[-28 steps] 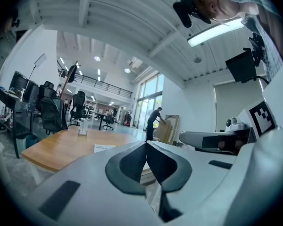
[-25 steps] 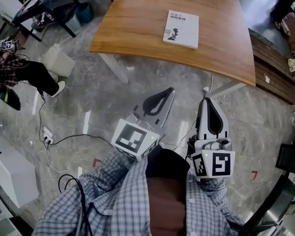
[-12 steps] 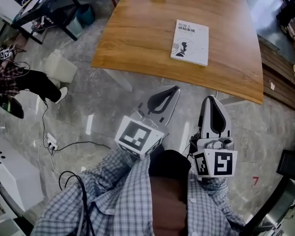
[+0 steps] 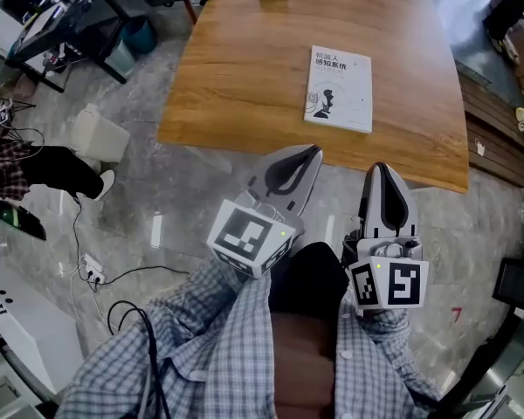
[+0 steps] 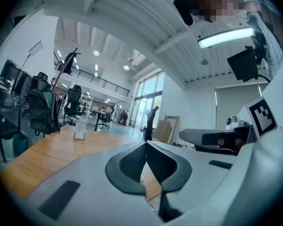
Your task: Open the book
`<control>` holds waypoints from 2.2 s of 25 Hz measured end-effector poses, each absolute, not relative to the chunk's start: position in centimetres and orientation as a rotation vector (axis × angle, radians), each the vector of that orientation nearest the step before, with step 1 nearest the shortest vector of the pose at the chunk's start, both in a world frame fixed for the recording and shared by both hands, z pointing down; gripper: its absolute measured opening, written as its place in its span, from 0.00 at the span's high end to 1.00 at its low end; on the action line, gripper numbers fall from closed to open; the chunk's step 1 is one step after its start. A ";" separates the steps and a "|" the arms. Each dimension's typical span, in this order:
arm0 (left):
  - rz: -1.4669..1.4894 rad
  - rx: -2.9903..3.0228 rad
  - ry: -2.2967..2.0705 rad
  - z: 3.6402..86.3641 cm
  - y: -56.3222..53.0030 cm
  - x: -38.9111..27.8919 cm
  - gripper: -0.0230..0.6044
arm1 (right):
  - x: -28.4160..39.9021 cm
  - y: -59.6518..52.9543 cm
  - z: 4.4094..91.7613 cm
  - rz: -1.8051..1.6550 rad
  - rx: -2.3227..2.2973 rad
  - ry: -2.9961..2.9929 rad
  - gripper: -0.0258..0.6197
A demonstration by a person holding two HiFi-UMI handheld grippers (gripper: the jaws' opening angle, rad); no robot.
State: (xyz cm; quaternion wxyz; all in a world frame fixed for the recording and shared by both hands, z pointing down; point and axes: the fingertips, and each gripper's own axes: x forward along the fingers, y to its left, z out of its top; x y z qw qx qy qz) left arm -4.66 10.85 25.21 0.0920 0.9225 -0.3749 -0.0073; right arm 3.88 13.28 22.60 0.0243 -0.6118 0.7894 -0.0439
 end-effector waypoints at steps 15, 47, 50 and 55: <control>0.040 2.719 -1.126 27.5 6.1 -3.6 0.95 | 5.9 7.8 25.2 -0.201 -1.904 2.470 0.93; 0.262 2.410 -1.304 36.8 -10.6 4.4 0.95 | 15.0 -10.0 36.6 -0.645 -1.787 2.686 0.93; 0.292 2.384 -1.277 38.1 -11.1 4.0 0.95 | 14.7 -10.2 39.1 -0.779 -1.790 2.677 0.93; 0.371 2.354 -1.225 40.7 -11.7 3.3 0.95 | 14.2 -9.9 43.9 -1.067 -1.814 2.689 0.93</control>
